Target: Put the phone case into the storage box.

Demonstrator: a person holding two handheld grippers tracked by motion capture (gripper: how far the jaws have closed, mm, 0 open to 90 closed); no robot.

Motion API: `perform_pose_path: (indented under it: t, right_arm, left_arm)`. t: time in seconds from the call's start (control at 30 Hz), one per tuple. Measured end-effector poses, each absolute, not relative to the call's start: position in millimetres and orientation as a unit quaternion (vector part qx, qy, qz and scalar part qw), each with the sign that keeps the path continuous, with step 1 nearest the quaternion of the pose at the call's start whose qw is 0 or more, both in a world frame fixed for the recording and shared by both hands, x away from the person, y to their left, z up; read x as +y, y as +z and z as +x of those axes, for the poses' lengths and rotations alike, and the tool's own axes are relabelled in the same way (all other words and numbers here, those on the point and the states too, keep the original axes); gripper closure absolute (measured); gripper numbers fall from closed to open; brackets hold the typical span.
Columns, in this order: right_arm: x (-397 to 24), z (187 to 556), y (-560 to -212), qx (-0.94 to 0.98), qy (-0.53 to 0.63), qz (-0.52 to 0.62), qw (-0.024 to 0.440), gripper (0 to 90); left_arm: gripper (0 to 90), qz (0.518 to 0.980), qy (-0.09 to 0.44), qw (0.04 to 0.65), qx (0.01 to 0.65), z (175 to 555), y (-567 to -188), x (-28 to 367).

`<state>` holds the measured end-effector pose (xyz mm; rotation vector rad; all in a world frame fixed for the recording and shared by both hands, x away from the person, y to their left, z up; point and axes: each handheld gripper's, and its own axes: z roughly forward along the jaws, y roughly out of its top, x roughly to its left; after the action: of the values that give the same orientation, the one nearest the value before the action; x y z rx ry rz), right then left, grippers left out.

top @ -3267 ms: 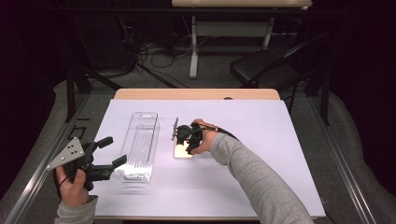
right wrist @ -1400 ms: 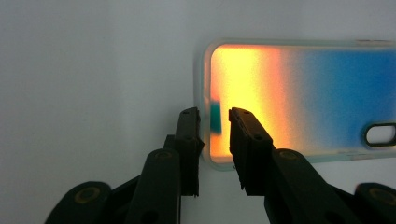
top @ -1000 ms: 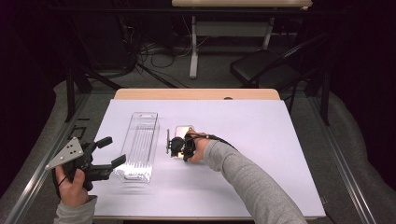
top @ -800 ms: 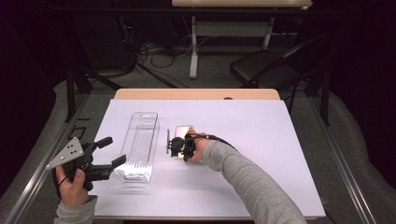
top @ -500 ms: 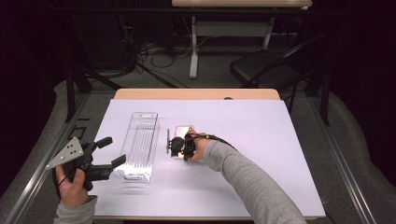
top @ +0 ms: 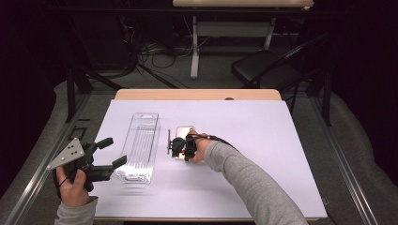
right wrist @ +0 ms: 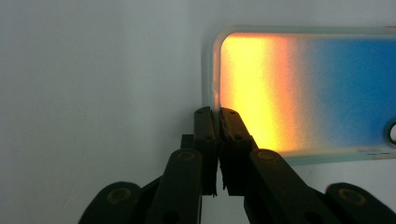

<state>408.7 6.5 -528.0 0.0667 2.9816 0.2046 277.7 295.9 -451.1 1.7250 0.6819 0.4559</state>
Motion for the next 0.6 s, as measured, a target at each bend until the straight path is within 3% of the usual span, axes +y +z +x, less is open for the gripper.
perform_pose_path:
  t: [0.6]
  right_arm:
    - [6.2, 408.8, -527.8, 0.995, 0.068, 0.029, 0.073, 87.7]
  left_arm:
    - [15.6, 0.737, 0.194, 0.579, 0.291, 277.8, -451.2, 296.7]
